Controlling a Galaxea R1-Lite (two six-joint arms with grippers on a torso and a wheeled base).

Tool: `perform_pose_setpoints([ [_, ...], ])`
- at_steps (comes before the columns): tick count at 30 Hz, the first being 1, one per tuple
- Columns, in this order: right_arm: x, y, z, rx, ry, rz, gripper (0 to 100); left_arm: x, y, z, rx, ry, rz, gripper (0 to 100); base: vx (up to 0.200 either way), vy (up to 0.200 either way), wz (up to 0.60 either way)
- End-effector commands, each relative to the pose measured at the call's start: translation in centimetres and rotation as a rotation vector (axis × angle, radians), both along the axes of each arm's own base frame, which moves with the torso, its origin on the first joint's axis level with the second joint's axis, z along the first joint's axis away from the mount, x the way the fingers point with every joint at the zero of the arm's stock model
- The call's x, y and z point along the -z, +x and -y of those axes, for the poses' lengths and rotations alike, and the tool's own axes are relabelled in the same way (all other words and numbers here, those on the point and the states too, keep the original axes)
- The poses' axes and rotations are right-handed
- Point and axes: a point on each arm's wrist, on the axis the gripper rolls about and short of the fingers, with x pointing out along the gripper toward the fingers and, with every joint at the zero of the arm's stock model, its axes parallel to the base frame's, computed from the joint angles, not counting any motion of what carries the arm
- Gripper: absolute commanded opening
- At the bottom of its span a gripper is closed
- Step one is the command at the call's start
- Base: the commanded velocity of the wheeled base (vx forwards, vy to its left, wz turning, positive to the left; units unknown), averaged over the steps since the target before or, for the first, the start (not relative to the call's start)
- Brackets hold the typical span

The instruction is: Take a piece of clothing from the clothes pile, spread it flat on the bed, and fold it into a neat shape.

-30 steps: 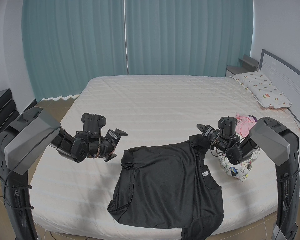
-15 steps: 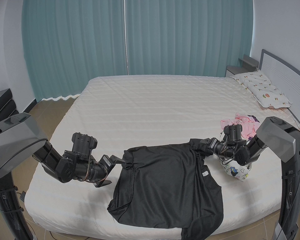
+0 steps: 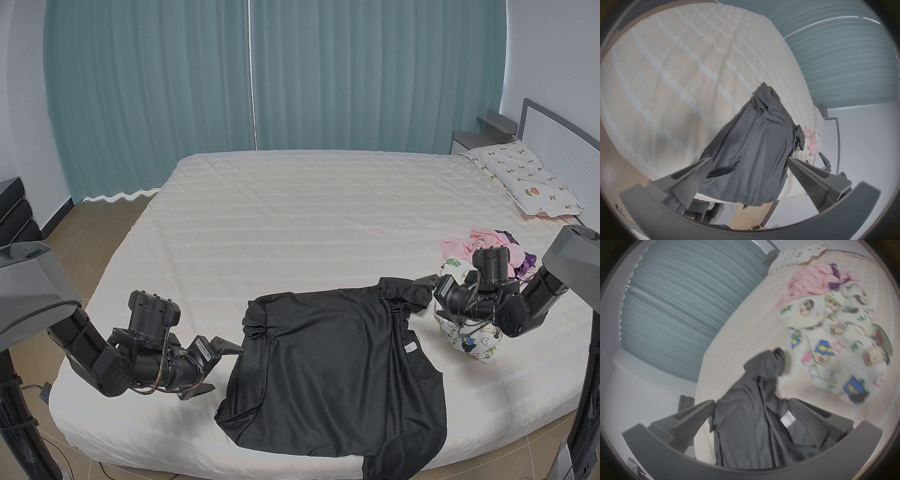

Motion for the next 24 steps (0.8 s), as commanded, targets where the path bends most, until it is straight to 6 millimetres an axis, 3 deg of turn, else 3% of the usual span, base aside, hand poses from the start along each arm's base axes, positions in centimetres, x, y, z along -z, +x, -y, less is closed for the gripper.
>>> perform_pose_setpoints([
  [1,0.7,-6.8,1.0,-0.019,-0.025,-0.083,100,0.3,-1.3,0.2,0.036,0.021,-0.015,100,0.0,0.0,0.0],
  [6,1.9,-8.1,1.1,-0.023,-0.03,-0.068,100,0.5,-1.3,0.4,0.041,0.024,-0.017,100,0.0,0.0,0.0],
  [15,2.9,-8.6,0.4,-0.045,-0.032,-0.079,100,0.4,-1.0,0.6,0.036,0.025,-0.011,100,-0.2,0.0,0.0],
  [21,3.0,-8.5,0.2,-0.053,-0.032,-0.079,100,0.9,-0.6,0.7,0.025,0.04,-0.01,100,0.0,0.0,0.0],
  [24,3.0,-8.6,-0.2,-0.068,-0.035,-0.08,100,2.1,0.5,1.2,-0.034,0.128,0.001,100,0.0,0.0,0.0],
])
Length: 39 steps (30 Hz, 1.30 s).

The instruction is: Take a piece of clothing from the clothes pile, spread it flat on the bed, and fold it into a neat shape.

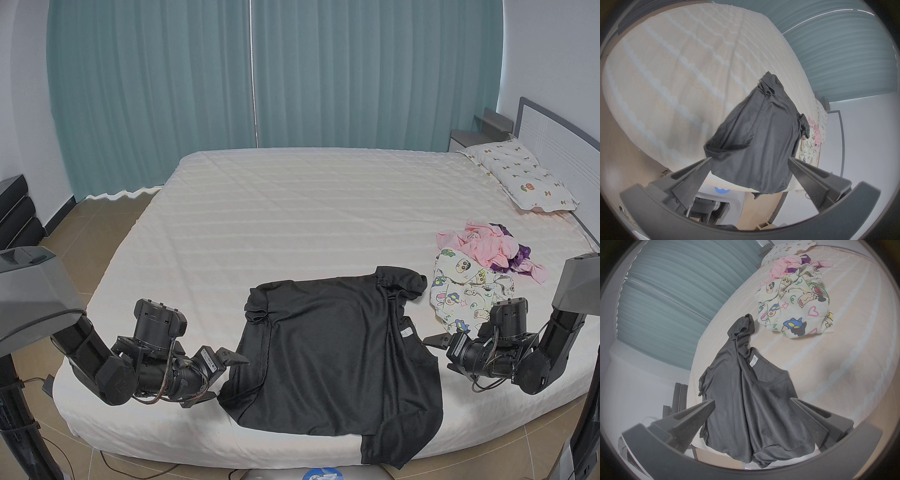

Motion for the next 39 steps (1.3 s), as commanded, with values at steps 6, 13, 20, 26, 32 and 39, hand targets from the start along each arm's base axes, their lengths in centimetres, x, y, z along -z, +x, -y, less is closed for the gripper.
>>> perform_pose_setpoints([
  [6,0.2,-0.2,-1.1,-0.037,-0.005,-0.005,100,3.2,1.7,2.9,-0.066,0.187,0.018,100,0.0,0.0,0.0],
  [13,0.1,-0.2,-1.2,-0.043,-0.003,-0.001,100,4.7,1.7,3.7,-0.008,0.296,0.034,100,0.0,0.0,0.0],
  [20,0.1,0.0,-1.2,-0.04,0.002,0.023,100,5.7,2.0,4.0,-0.011,0.376,0.048,100,0.0,0.0,0.0],
  [26,0.4,0.0,-1.3,-0.041,0.002,0.028,100,6.7,2.4,4.4,-0.011,0.452,0.059,0,0.0,0.0,0.0],
  [32,0.5,0.0,-1.3,-0.043,0.002,0.028,100,7.3,2.2,4.3,-0.023,0.513,0.045,0,0.0,0.0,0.0],
  [39,0.5,-0.1,-1.2,-0.04,0.001,0.026,100,7.4,1.7,3.2,-0.077,0.633,0.045,0,0.0,0.0,0.0],
])
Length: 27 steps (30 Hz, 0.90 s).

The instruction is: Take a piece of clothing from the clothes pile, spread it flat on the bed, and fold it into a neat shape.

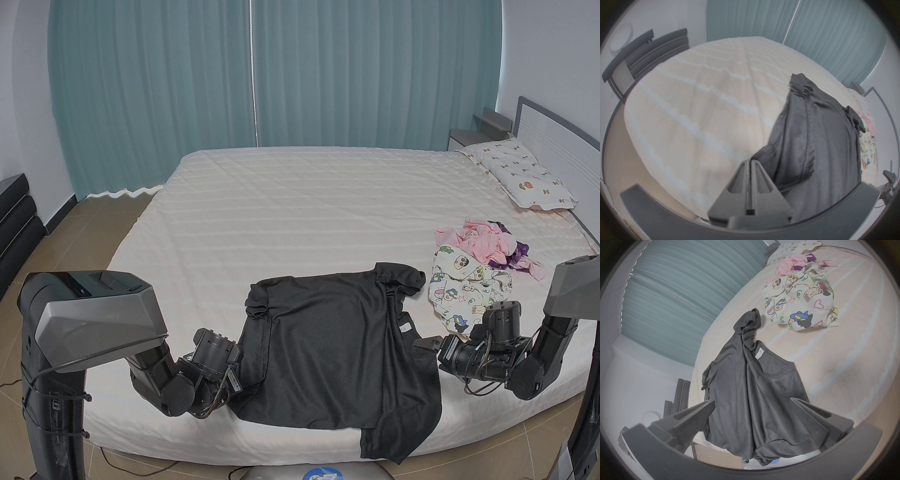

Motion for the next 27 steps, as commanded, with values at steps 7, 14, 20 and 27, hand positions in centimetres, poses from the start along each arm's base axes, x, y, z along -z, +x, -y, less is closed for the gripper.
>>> perform_pose_setpoints([
  [7,0.1,-0.5,0.6,0.015,-0.016,-0.014,100,-1.1,-1.7,-3.1,-0.034,0.089,-0.078,0,0.0,0.0,0.0],
  [14,1.2,-0.7,2.0,0.015,-0.083,-0.042,100,-1.3,-3.0,-4.8,-0.032,0.144,-0.223,0,0.0,0.0,0.0],
  [20,3.3,-0.8,2.6,-0.012,-0.142,-0.093,100,-1.3,-2.9,-5.9,-0.046,0.118,-0.27,0,0.0,0.0,0.0],
  [27,4.8,-1.0,1.9,-0.09,-0.194,-0.114,100,-1.2,-2.3,-8.3,-0.068,0.138,-0.292,0,0.0,0.0,0.0],
])
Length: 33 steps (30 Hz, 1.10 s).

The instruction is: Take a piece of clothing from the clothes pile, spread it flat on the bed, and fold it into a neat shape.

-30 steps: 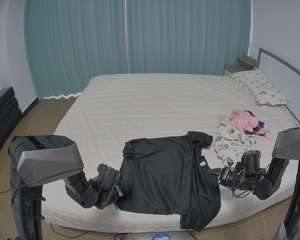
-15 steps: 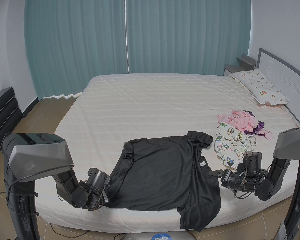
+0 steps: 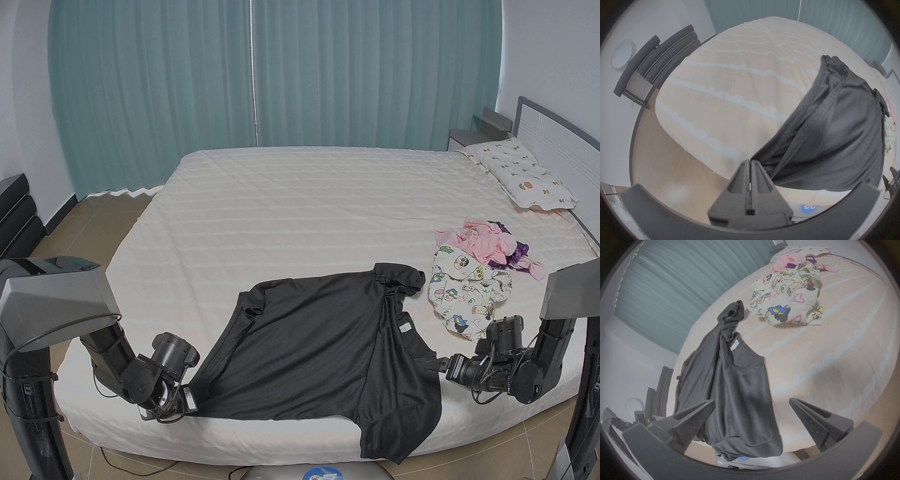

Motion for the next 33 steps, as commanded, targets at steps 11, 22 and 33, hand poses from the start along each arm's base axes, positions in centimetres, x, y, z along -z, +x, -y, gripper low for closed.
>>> perform_pose_setpoints([
  [11,2.1,0.0,-1.8,-0.08,-0.028,-0.033,100,-0.1,0.8,-2.3,-0.038,-0.008,-0.004,0,0.0,0.0,0.0],
  [22,2.2,0.4,-1.9,-0.109,-0.064,-0.019,0,-0.2,1.0,-2.6,-0.045,-0.019,-0.003,0,0.0,0.0,0.0],
  [33,1.5,0.3,0.3,-0.072,-0.126,0.006,0,-0.3,0.6,-3.0,-0.023,-0.007,-0.019,0,0.0,0.0,0.0],
])
